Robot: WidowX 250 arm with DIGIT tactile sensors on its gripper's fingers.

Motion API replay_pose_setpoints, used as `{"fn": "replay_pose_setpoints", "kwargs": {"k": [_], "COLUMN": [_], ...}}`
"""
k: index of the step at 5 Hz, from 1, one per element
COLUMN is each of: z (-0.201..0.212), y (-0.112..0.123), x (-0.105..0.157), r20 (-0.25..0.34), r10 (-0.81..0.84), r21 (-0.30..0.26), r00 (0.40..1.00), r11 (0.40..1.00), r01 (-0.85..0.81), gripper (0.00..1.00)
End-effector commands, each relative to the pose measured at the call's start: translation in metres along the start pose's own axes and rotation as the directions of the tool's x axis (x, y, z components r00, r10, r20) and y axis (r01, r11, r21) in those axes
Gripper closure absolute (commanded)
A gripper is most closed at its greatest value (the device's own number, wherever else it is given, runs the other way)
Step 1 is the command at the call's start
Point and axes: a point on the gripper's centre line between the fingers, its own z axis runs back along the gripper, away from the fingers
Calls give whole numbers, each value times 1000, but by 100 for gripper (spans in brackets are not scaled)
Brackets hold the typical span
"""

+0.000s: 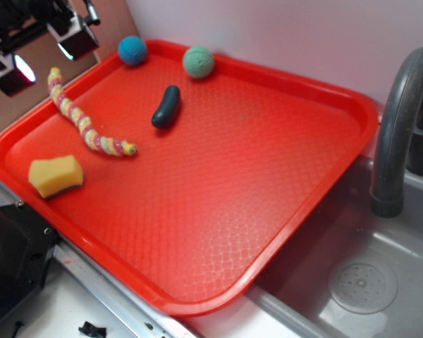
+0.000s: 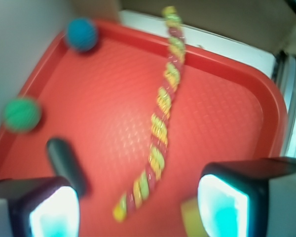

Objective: Grab the multicolored rope.

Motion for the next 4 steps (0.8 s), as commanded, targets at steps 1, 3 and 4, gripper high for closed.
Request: {"fn": "replay_pose_setpoints", "kwargs": {"k": [1,3,4], "z": [-48,-86,-91], "y": [18,25,20], "x": [18,19,14], "r20": [103,75,28], "r10": [314,224,154], "r21": [96,127,147], "r00": [944,972,988], "r11": [941,964,977], "r01": [-324,-232,-156], "gripper": [0,0,0]}}
